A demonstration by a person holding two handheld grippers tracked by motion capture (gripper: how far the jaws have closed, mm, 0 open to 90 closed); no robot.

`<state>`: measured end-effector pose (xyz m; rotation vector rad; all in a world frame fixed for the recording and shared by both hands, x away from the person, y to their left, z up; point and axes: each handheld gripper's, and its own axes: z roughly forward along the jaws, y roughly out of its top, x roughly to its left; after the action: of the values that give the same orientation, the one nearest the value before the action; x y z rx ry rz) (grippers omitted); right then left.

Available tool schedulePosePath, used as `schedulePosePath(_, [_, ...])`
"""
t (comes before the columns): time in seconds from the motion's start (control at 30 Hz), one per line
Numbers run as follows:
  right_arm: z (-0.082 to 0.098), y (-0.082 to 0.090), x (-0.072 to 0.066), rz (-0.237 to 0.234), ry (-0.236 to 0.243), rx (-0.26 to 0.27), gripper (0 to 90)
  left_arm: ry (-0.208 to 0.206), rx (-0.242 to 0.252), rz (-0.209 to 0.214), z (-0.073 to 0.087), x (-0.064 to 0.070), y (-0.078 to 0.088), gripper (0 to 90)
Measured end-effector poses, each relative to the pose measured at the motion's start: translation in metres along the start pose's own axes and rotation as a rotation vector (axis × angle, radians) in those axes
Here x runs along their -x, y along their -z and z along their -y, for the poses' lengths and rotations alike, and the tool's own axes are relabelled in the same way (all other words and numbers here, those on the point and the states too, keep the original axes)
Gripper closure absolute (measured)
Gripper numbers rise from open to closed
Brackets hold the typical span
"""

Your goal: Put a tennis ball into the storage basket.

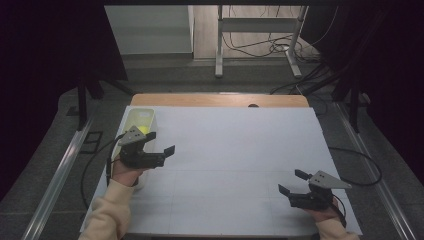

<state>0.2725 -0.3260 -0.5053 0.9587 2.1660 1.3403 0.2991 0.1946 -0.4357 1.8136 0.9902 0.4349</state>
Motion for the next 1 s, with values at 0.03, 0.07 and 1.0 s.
schedulePosePath(0.03, [0.000,0.000,0.000,0.000,0.000,0.000,15.2,-0.006,-0.003,0.003,0.000,0.002,-0.001,11.7])
schedulePosePath(0.07, [0.000,0.000,0.000,-0.001,-0.001,0.002,15.3,-0.012,-0.007,0.010,0.001,0.006,-0.003,11.6])
schedulePosePath(1.0, [0.001,0.001,-0.002,-0.017,-0.002,-0.005,15.2,-0.101,-0.082,0.081,0.074,0.058,-0.009,13.0])
